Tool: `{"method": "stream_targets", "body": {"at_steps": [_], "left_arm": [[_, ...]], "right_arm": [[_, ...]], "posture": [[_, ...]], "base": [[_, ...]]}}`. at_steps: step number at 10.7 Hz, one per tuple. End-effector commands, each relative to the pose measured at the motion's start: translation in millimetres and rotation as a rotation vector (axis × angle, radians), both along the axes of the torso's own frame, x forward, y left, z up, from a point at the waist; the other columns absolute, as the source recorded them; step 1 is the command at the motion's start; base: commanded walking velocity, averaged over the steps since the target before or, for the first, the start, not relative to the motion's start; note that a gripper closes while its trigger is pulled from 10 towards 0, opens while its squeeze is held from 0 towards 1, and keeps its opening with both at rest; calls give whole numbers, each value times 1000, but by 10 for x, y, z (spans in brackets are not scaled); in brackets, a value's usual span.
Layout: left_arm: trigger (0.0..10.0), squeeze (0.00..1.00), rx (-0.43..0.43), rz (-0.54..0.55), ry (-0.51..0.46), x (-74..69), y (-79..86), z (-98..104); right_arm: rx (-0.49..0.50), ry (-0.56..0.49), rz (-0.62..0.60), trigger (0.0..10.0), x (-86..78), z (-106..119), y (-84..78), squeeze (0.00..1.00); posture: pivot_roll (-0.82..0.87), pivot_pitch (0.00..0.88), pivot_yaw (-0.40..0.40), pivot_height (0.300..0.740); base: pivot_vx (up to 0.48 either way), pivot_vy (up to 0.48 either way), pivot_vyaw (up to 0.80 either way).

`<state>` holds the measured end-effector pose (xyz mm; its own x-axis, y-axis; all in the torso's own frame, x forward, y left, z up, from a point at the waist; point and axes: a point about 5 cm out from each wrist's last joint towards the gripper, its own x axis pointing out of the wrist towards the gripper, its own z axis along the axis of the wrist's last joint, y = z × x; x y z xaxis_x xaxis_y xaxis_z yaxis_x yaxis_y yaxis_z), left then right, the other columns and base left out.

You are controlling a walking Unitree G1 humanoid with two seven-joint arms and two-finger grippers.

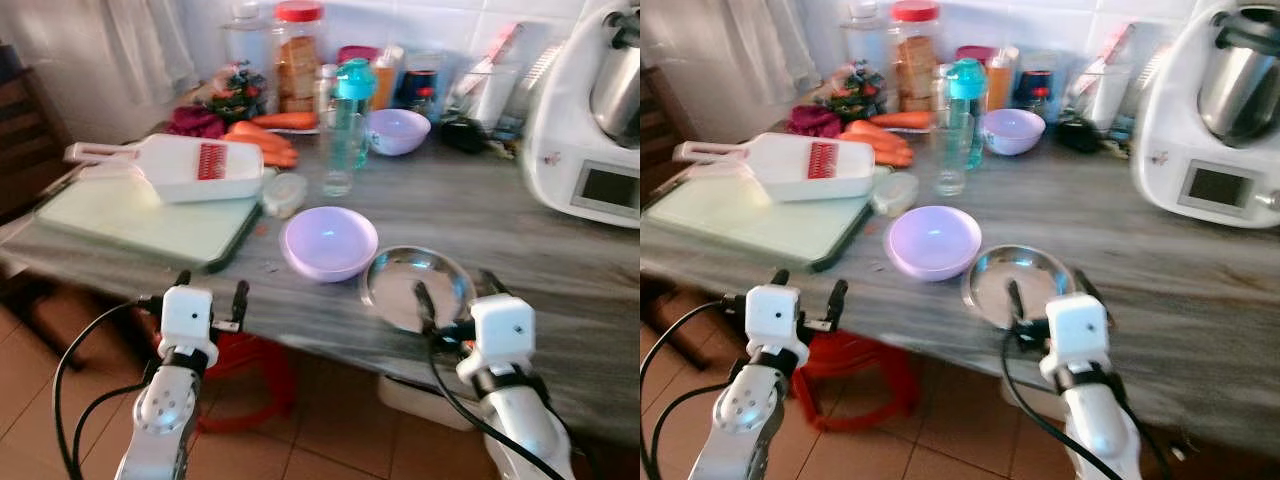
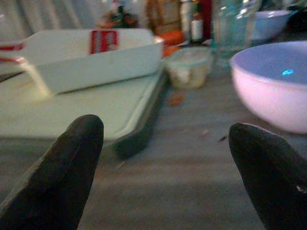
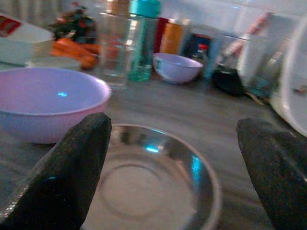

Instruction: Setting the table

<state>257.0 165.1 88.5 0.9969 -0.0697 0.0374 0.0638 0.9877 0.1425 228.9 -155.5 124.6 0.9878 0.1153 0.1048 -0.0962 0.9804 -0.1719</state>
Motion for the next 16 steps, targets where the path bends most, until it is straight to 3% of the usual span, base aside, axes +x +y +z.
{"method": "stream_targets", "body": {"at_steps": [1,4,9,16], "left_arm": [[10000,0,10,-2,-16,18,-31,49],[10000,0,16,20,1,37,-18,33],[10000,0,23,20,17,39,-19,13],[10000,0,30,-7,22,65,-20,21]], "right_arm": [[13,0,-6,10000,23,11,-3,0],[21,-14,13,10000,153,58,5,0],[-4,-24,23,10000,212,66,25,0],[34,-13,0,10000,275,43,1,0]], "posture": [[136,0,-19,740],[144,0,-26,740],[137,0,-21,740],[144,0,-3,740]], "base": [[0,0,-800],[0,0,-704],[-316,0,0],[-366,0,0]]}}
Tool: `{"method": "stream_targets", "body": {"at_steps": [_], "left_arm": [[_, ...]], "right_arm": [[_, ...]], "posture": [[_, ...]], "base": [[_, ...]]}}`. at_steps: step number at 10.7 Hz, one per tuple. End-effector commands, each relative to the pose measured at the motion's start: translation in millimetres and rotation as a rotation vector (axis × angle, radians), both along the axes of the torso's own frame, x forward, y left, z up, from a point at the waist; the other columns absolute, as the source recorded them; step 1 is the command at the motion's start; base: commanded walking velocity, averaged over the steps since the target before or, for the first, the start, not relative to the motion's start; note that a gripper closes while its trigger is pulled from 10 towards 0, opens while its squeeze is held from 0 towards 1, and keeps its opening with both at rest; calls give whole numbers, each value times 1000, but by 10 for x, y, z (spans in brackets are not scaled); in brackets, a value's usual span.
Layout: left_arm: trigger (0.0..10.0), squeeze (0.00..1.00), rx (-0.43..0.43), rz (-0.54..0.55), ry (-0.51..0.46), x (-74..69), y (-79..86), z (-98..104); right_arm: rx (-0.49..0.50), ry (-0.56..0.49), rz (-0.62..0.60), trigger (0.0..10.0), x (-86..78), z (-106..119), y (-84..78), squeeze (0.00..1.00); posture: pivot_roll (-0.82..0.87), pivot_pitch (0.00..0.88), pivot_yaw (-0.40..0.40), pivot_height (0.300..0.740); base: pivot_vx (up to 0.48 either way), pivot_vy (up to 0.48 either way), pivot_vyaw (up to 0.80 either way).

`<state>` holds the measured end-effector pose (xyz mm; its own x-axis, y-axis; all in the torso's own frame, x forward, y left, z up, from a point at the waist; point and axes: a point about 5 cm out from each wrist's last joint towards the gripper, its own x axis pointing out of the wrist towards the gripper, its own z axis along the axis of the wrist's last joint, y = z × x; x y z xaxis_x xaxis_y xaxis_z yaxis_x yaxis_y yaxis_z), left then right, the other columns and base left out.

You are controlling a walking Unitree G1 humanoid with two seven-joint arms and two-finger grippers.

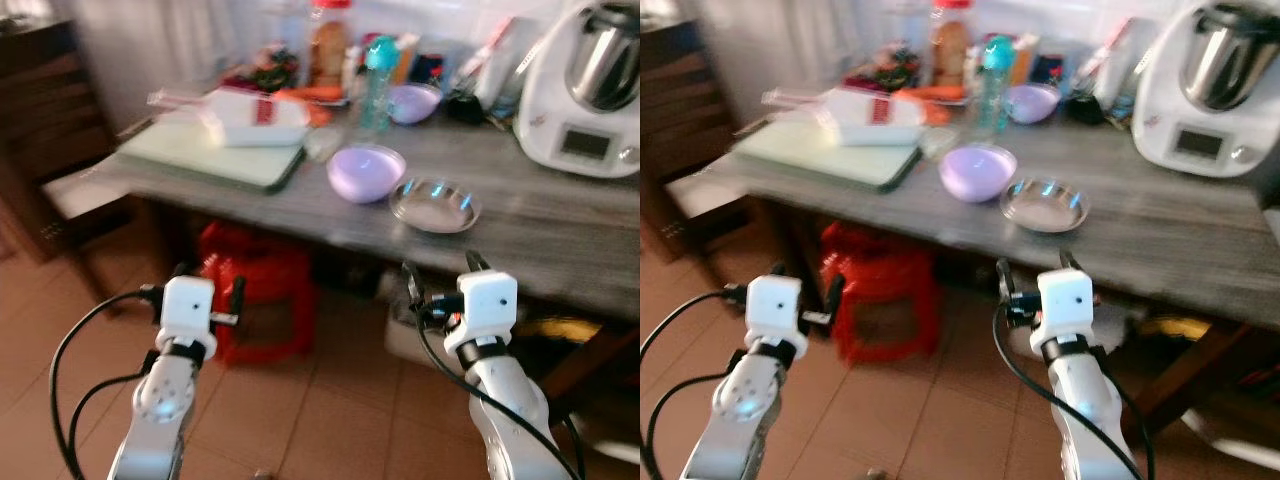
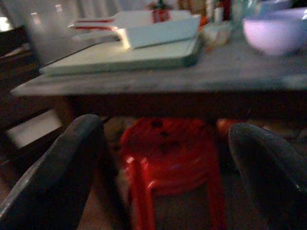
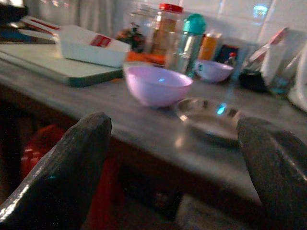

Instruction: Setting the table

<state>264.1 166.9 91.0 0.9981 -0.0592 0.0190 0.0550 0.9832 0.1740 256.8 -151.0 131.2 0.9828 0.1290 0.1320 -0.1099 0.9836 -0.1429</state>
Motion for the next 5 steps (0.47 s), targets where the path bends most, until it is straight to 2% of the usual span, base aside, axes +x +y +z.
{"method": "stream_targets", "body": {"at_steps": [1,4,5], "left_arm": [[10000,0,-9,-29,4,-5,-44,-4],[10000,0,-21,-88,-17,6,-102,17],[10000,0,-28,-83,-18,5,-99,3]], "right_arm": [[1,11,-20,10000,0,-22,-50,0],[5,10,-30,10000,24,-30,-39,0],[33,-6,-42,10000,11,-10,-35,0]], "posture": [[145,0,-4,740],[155,0,-3,740],[156,0,-4,740]], "base": [[-296,0,0],[0,0,0],[0,0,0]]}}
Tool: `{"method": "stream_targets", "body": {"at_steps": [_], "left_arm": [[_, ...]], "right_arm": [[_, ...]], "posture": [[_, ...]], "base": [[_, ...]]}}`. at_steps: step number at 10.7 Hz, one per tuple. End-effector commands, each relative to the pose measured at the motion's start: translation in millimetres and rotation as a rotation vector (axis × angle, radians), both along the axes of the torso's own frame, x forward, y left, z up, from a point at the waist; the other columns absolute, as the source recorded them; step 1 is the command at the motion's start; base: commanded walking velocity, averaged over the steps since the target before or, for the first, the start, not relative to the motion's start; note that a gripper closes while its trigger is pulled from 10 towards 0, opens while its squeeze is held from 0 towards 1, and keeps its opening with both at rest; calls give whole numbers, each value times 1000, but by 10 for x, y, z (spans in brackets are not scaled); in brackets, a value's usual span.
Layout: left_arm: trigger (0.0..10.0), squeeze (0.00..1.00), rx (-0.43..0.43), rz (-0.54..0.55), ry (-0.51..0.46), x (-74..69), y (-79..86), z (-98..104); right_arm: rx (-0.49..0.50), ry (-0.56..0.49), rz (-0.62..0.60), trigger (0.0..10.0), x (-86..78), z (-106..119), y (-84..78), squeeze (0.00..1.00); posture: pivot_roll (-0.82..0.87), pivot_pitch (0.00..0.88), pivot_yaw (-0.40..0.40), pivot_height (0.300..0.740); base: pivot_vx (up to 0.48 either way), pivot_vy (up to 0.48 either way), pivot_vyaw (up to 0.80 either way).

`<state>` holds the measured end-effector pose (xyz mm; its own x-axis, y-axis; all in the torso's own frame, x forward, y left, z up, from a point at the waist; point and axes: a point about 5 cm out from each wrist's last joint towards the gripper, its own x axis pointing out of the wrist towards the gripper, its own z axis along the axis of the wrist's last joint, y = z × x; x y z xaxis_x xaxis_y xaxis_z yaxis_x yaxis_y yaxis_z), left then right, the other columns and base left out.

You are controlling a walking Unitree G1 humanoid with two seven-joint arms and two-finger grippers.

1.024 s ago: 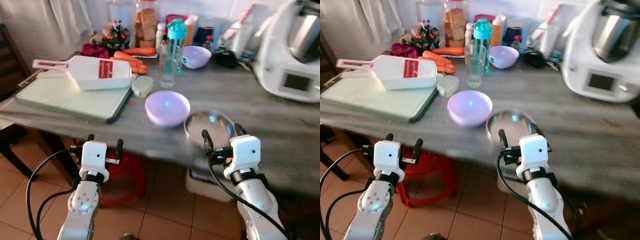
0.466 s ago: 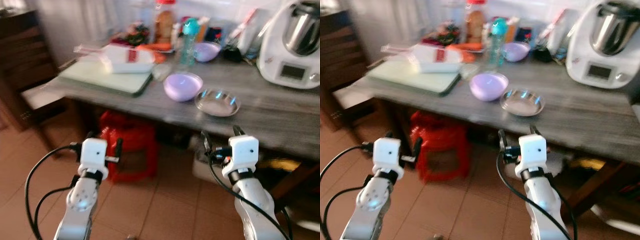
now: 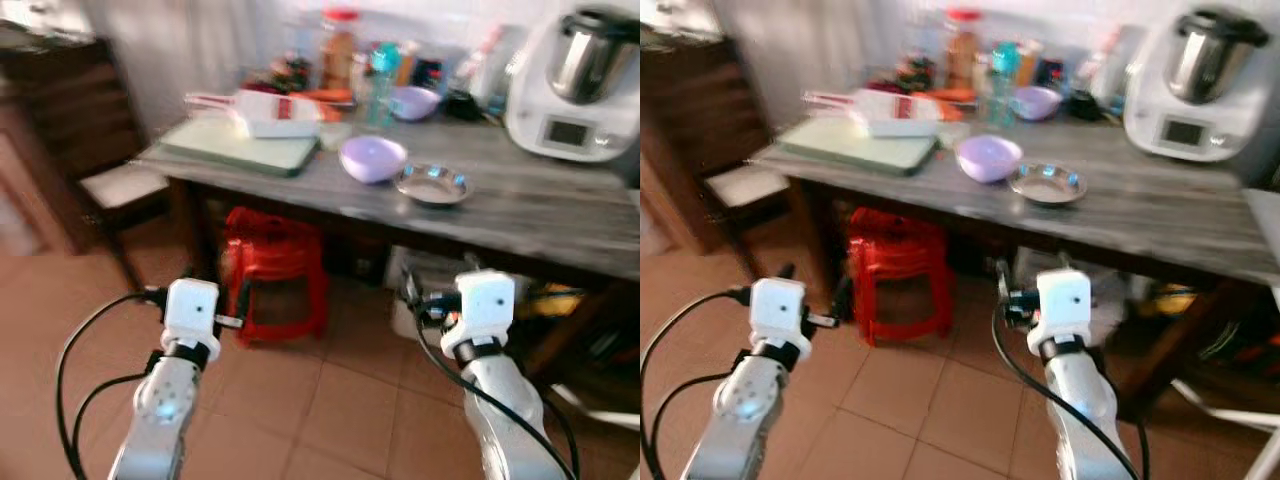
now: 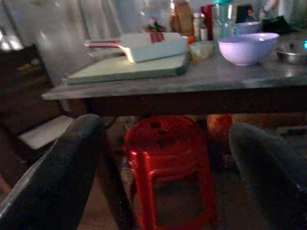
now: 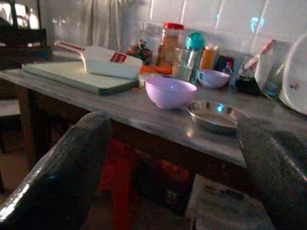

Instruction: Setting the table

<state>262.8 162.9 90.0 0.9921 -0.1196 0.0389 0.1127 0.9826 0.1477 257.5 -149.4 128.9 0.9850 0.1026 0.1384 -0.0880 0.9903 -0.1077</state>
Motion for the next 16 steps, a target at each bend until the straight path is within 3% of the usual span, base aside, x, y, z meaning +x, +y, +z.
{"method": "stream_targets", "body": {"at_steps": [1,3,4,6,8,9,11,14,15,16], "left_arm": [[10000,0,-1,7,6,-6,8,-38],[10000,0,2,55,31,-49,132,-128],[10000,0,-15,31,44,-13,92,-156],[10000,0,-18,-108,45,120,-182,-162],[10000,0,7,-142,48,261,-199,-149],[10000,0,8,-140,55,264,-195,-181],[10000,0,17,-145,68,157,-153,-247],[10000,0,35,-69,41,145,-50,-218],[10000,0,12,-31,50,84,-1,-233],[10000,0,13,-43,71,47,-59,-316]], "right_arm": [[25,2,-52,10000,-50,-4,-79,0],[7,42,-100,10000,-223,-125,-167,0],[-20,43,-145,10000,-322,-154,-243,0],[-34,25,-236,10000,-384,-153,-368,0],[-49,33,-277,10000,-443,-145,-415,0],[-56,39,-270,10000,-464,-164,-424,0],[-51,37,-213,10000,-374,-149,-276,0],[-46,39,-152,10000,-213,-154,-216,0],[-54,22,-107,10000,-158,-80,-221,0],[-57,44,-131,10000,-152,-154,-299,0]], "posture": [[155,0,-8,740],[133,0,6,740],[100,0,32,740],[8,0,94,740],[-31,0,72,740],[-31,0,83,740],[-39,0,89,740],[48,0,31,740],[61,0,31,740],[54,0,33,740]], "base": [[0,0,0],[0,0,0],[0,0,0],[0,0,0],[0,0,0],[0,0,0],[0,0,0],[0,0,0],[0,0,0],[0,0,0]]}}
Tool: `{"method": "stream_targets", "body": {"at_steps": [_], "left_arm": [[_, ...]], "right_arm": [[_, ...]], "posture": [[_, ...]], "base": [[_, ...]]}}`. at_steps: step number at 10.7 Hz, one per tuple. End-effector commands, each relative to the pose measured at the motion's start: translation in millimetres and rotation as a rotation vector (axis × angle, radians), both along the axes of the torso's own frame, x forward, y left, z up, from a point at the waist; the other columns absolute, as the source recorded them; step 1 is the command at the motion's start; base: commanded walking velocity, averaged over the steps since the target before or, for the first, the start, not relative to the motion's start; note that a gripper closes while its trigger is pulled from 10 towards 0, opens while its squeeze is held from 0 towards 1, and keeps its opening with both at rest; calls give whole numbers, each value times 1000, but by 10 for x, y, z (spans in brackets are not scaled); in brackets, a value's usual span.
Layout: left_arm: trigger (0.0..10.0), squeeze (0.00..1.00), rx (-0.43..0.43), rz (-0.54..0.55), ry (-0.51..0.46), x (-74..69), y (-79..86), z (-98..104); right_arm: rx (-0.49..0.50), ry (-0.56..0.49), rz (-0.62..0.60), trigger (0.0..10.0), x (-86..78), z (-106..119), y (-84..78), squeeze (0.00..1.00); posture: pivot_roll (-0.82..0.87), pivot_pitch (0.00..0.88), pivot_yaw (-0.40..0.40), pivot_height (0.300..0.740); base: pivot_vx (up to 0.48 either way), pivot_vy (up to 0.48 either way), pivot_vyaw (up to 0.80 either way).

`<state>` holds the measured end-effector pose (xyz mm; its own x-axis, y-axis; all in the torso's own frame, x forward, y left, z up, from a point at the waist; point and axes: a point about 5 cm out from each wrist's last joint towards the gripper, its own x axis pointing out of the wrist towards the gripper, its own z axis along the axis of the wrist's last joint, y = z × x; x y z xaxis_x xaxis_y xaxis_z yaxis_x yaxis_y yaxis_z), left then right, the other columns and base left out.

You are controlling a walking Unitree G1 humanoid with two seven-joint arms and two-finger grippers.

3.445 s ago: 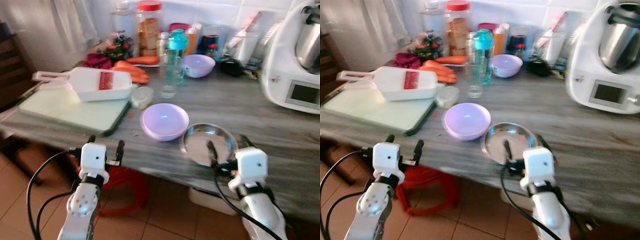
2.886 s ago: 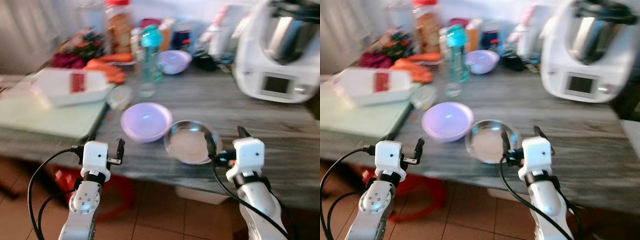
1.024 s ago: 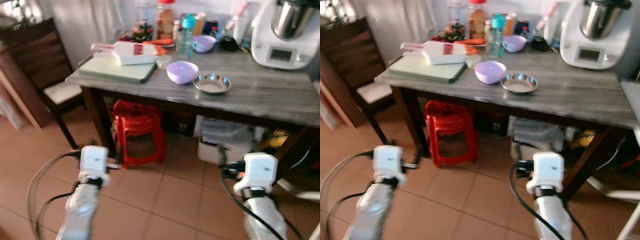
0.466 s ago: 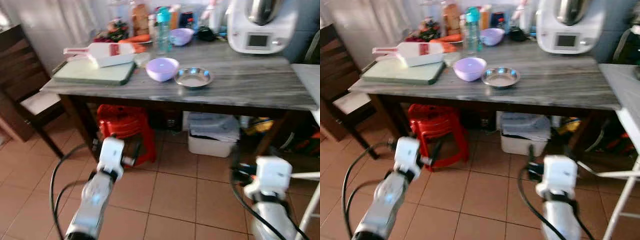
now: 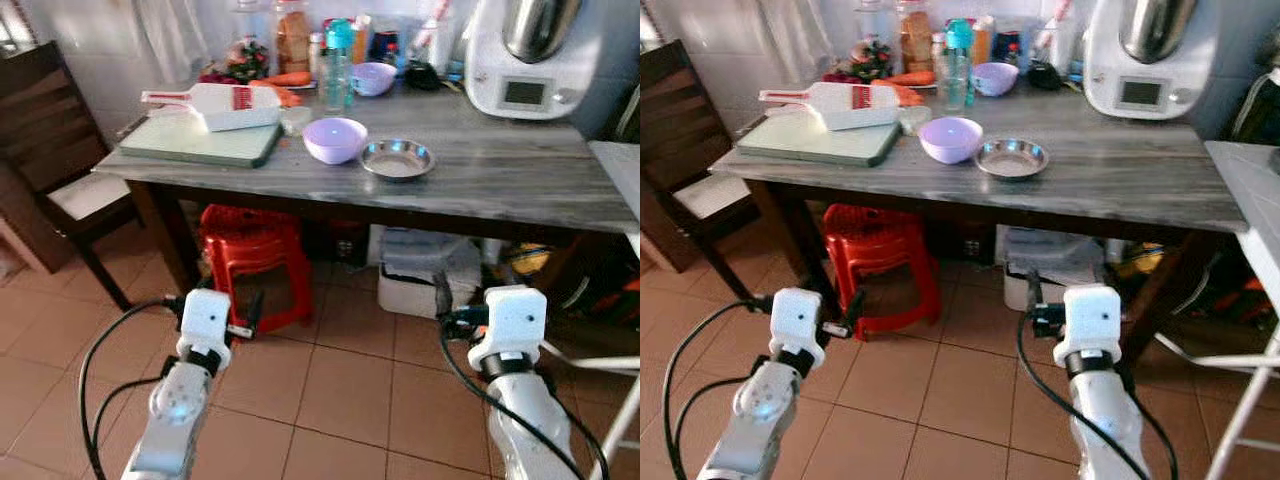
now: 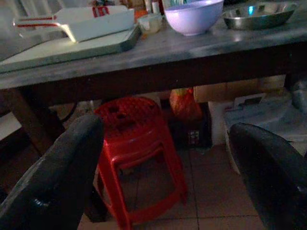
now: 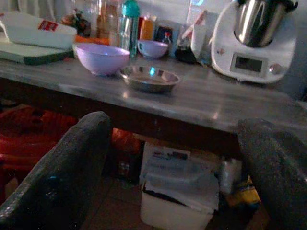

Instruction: Setting the table

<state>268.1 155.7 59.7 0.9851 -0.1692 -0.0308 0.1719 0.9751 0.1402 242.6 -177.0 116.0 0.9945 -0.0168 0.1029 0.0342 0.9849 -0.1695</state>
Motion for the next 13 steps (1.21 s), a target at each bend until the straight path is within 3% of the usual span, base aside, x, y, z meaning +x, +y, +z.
{"method": "stream_targets", "body": {"at_steps": [1,5,9,13], "left_arm": [[10000,0,7,-14,2,-15,-37,-15],[10000,0,-18,-83,-28,83,-143,146],[10000,0,-43,-89,-20,79,-209,145],[10000,0,-39,-88,-23,77,-198,175]], "right_arm": [[9,1,-16,10000,-1,-6,-38,0],[21,-8,-5,10000,10,4,32,0],[14,-2,-8,10000,-4,11,10,0],[26,2,1,10000,15,14,57,0]], "posture": [[47,0,35,740],[44,0,40,740],[38,0,32,740],[51,0,36,740]], "base": [[0,0,0],[0,-134,0],[0,-415,-686],[0,-416,0]]}}
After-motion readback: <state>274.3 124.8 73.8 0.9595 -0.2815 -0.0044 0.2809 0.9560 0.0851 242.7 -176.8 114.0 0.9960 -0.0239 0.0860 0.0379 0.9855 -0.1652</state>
